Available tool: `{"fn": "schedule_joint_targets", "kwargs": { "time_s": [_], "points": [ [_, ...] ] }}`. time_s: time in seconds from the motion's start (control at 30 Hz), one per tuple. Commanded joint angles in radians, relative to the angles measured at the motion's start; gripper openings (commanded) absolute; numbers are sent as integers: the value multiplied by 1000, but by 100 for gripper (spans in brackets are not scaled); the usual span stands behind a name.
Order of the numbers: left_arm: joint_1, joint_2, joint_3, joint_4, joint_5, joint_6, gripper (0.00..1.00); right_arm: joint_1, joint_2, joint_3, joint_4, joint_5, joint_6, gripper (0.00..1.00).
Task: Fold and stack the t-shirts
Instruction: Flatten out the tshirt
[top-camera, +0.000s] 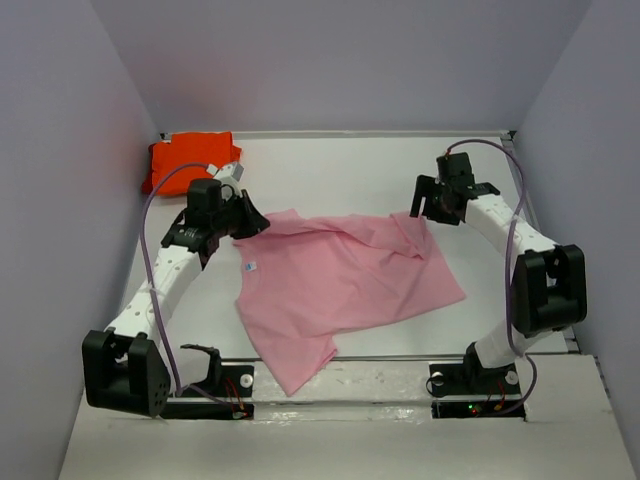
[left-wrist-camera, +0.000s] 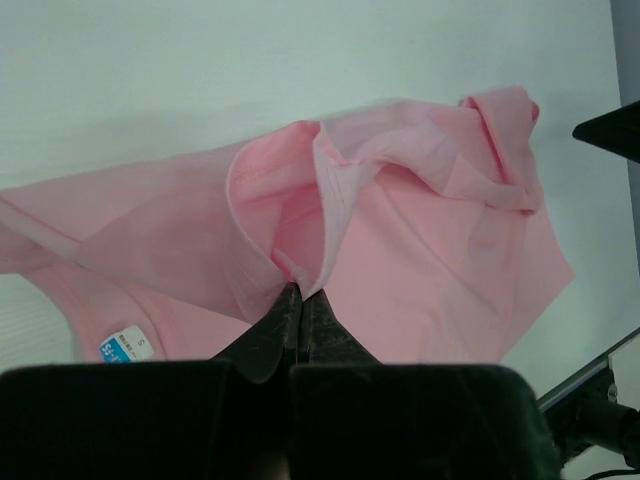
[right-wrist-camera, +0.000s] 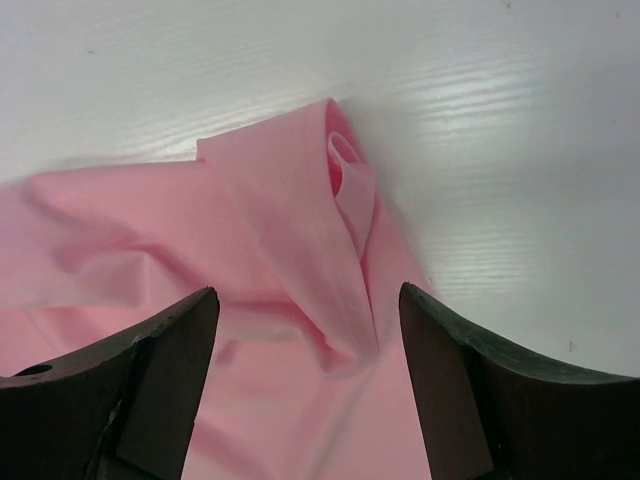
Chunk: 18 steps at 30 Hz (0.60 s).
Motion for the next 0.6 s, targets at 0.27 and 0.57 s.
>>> {"fn": "schedule_joint_targets", "kwargs": {
  "time_s": [0.27,0.57],
  "points": [
    [3,1,-90,65,59,-21,0,42,189,21,161,-115,44,76],
    [3,-6,-99,54,52,-1,0,42,271,31,210,-98,47,70]
  ]
}}
